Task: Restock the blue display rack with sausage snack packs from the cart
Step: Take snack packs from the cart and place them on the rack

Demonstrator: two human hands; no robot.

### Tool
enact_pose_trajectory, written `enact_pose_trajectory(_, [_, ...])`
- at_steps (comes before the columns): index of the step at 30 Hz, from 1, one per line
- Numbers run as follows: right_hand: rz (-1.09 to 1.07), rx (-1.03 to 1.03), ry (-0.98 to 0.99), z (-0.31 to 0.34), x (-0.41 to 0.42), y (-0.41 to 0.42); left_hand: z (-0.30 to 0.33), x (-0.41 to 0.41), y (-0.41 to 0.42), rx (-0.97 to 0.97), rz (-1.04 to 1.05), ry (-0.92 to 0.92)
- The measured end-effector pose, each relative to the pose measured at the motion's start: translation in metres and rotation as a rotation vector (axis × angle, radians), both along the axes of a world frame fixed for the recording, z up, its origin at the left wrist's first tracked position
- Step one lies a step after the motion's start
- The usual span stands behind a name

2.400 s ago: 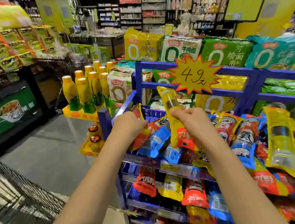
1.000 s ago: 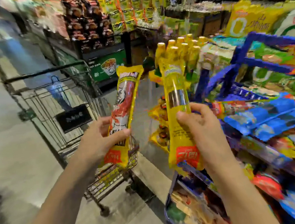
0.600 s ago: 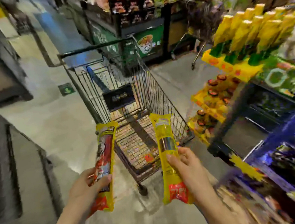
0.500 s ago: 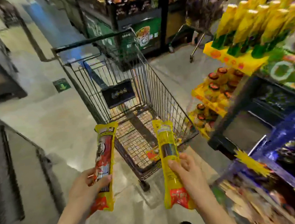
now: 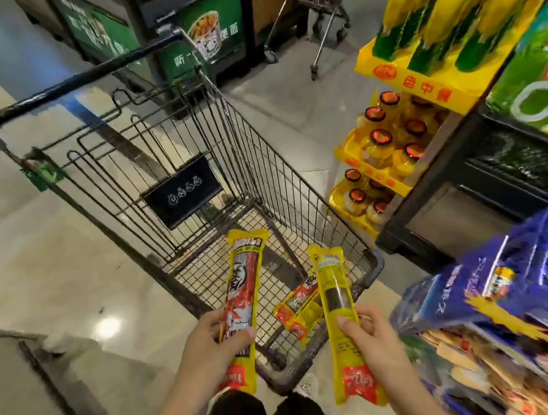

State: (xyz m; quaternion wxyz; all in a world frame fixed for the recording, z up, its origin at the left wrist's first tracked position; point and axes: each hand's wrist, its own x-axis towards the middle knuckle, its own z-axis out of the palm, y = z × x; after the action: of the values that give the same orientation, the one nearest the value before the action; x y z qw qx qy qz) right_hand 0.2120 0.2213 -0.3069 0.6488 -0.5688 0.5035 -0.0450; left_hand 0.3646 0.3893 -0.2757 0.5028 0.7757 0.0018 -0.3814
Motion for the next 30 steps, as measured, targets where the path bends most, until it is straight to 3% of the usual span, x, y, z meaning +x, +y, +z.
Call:
enact_pose_trajectory(7, [-0.193, 0.061, 0.121, -0.042, 0.032, -0.004, -0.035, 0.075, -0.030, 0.163, -0.219, 0.095])
enact_pose_trajectory(16, [-0.472, 0.216, 0.280, -0.103, 0.137, 0.013, -0.115, 0.190, -0.103, 0.352, -0.679, 0.143])
enact_pose_trajectory(19, [-0.554, 0.248, 0.315, -0.131, 0.176, 0.007, -0.162, 0.216, -0.122, 0.442, -0.750, 0.151])
enact_pose_trajectory(27, [-0.755, 0.190, 0.411, -0.215, 0.221, -0.035, -0.262, 0.210, -0.166, 0.434, -0.818, 0.098])
enact_pose_trajectory(30, [-0.727, 0.160, 0.502, -0.245, 0.222, -0.042, -0.295, 0.198, -0.175, 0.431, -0.823, 0.074])
